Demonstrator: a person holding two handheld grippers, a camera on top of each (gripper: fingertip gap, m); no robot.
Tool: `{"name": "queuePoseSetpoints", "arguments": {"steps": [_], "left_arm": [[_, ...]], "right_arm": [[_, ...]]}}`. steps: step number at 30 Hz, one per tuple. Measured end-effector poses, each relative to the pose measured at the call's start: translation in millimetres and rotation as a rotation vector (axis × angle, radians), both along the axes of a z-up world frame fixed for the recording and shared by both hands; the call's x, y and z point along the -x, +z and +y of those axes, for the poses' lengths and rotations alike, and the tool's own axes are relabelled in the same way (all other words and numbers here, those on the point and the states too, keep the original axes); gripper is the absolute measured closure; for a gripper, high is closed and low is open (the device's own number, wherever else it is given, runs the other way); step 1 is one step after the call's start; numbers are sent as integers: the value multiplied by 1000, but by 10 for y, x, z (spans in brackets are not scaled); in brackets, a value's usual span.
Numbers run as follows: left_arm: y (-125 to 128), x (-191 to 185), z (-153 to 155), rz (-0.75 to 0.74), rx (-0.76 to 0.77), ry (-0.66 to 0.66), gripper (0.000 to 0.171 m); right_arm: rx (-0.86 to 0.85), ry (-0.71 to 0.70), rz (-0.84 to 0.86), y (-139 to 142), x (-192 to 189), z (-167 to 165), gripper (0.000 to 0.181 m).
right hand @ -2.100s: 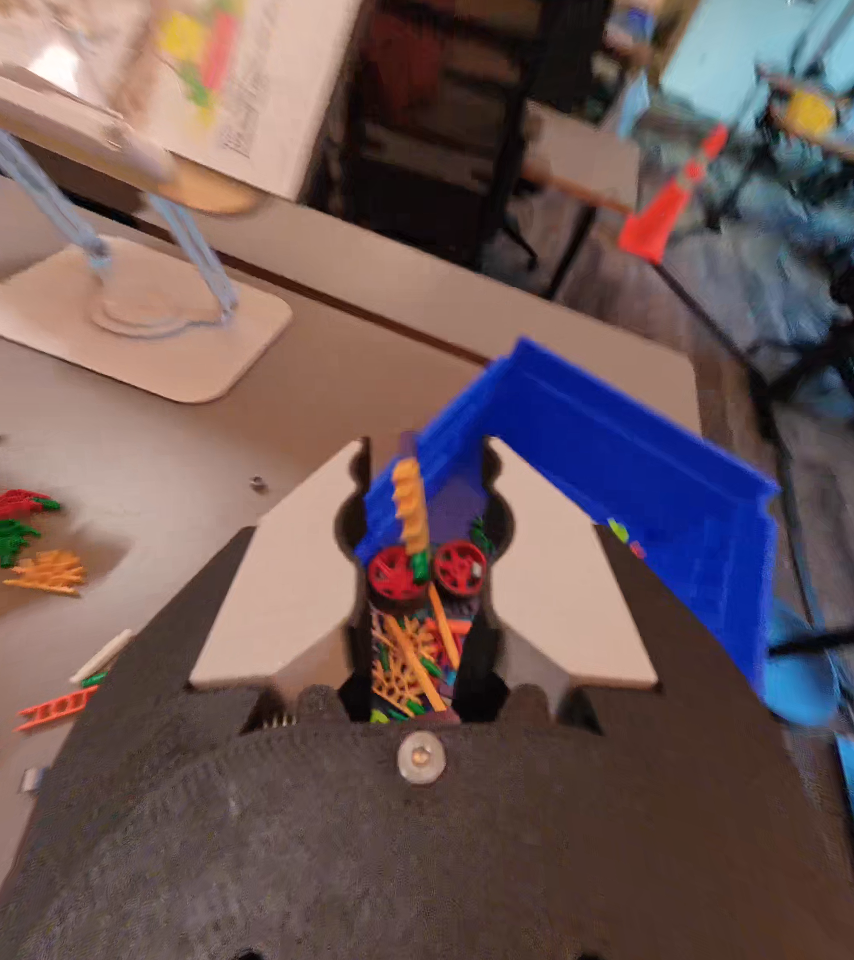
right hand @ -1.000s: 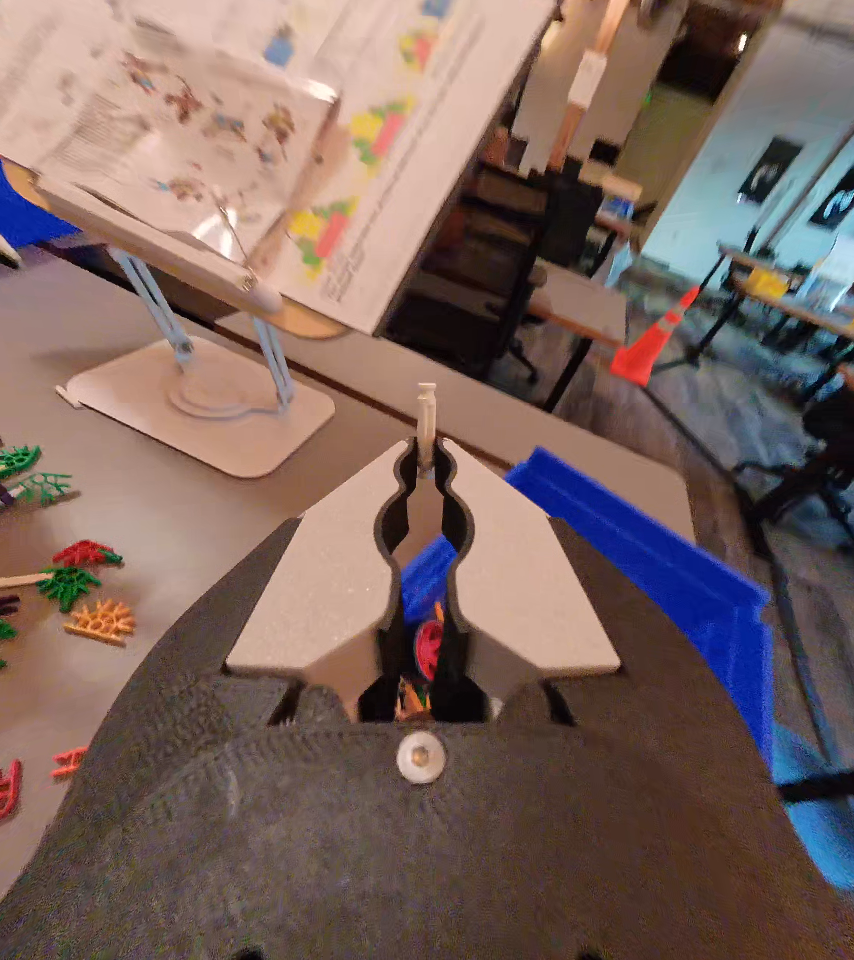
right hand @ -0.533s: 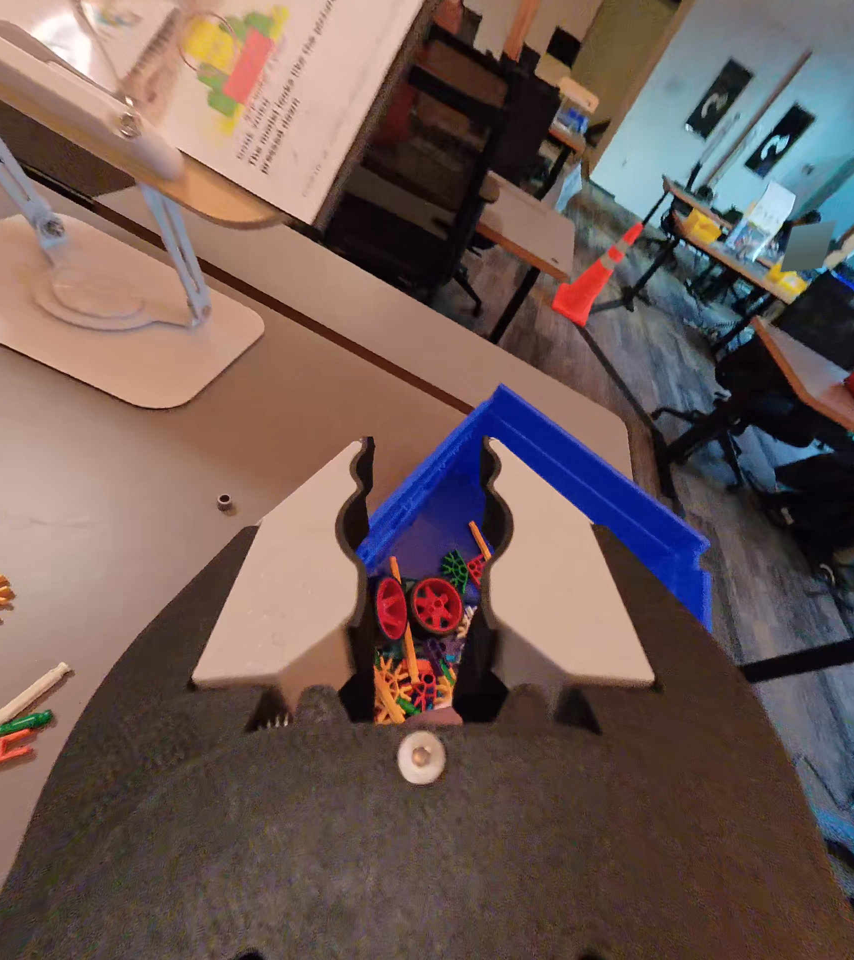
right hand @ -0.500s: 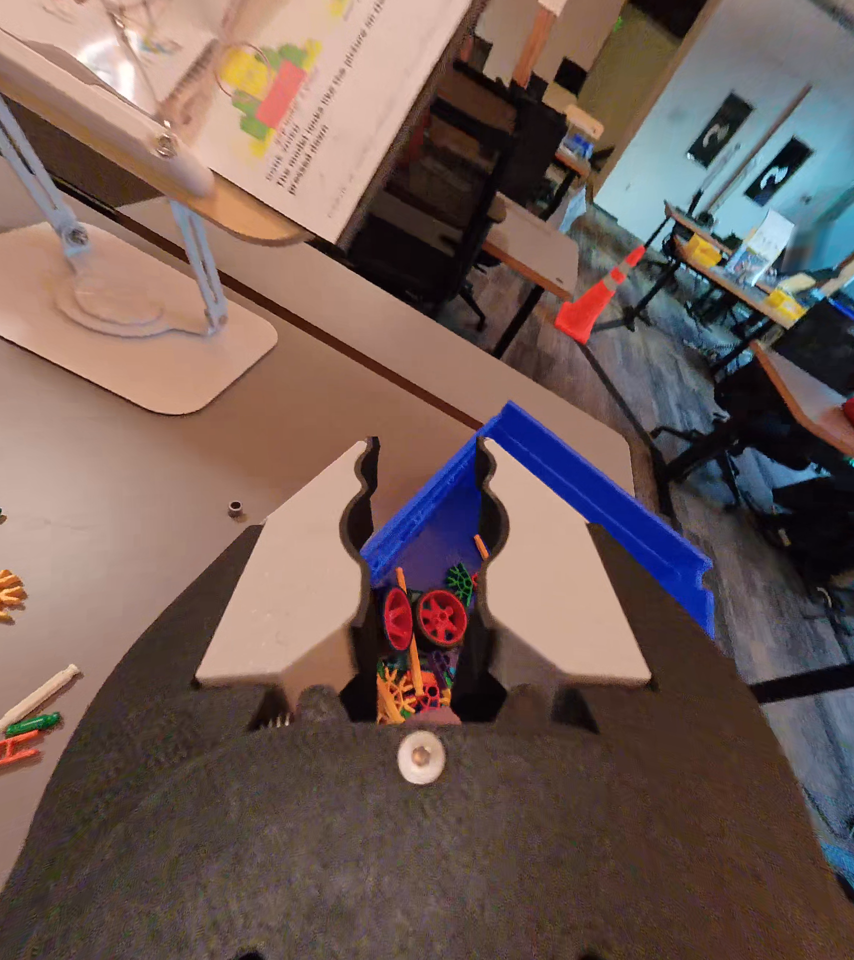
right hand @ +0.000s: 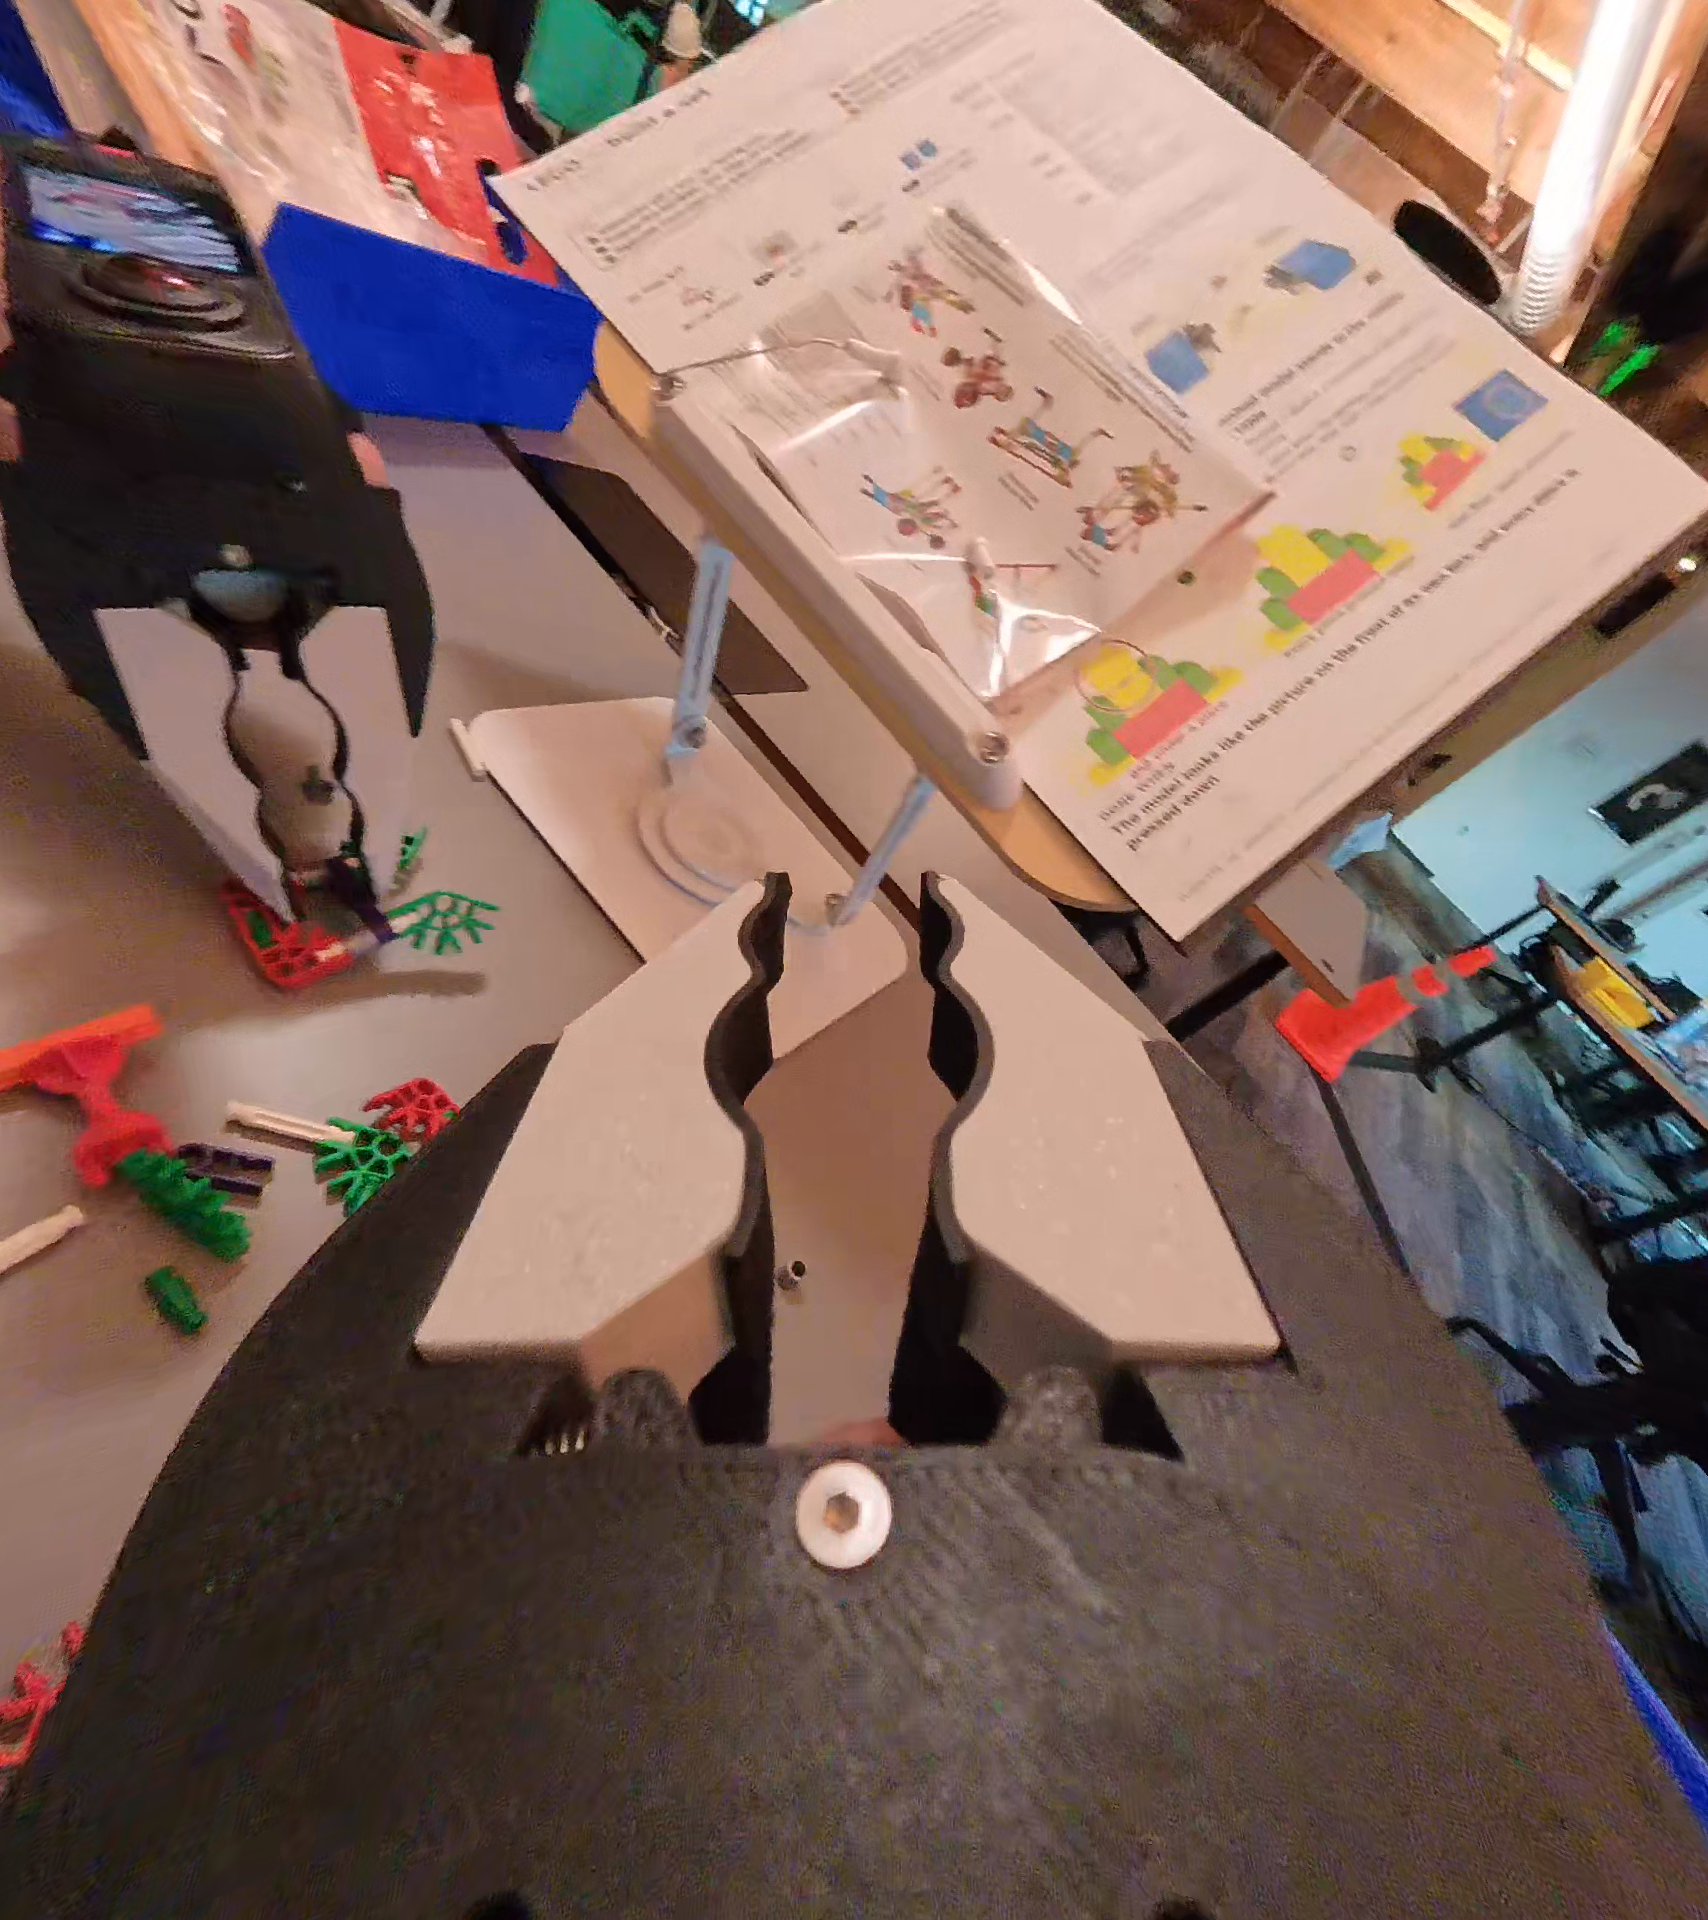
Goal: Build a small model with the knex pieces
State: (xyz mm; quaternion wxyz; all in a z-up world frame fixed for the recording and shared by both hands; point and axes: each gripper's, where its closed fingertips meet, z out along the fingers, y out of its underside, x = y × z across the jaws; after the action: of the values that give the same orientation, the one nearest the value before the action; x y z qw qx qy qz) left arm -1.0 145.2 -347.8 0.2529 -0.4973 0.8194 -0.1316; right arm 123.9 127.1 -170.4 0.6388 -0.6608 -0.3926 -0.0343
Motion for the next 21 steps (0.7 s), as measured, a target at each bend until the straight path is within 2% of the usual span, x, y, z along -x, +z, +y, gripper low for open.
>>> {"name": "queuePoseSetpoints", "arguments": {"steps": [1,5,10,14,17,19,21], "left_arm": [[40,-36,9,-27,-26,-9,168],[155,-115,-68,-74,-72,-52,168],[488,-275,-236,-209,-187,-140,169],[777,-360,-414,-293,-279,-204,168],[1001,-364,-495,-370,-294,-221,168],[1157,-393,-537,-439,-327,-234,168],[1213,-412,-579,-463,-341,-245,169]], "right_arm": [[18,31,-17,-67,107,-10,157],[160,170,-30,-397,494,-67,155],[394,302,118,-675,756,-128,145],[470,346,287,-625,764,-101,139],[581,439,464,-513,814,-174,135],[619,484,523,-482,845,-202,134],[620,565,591,-373,893,-272,149]]}}
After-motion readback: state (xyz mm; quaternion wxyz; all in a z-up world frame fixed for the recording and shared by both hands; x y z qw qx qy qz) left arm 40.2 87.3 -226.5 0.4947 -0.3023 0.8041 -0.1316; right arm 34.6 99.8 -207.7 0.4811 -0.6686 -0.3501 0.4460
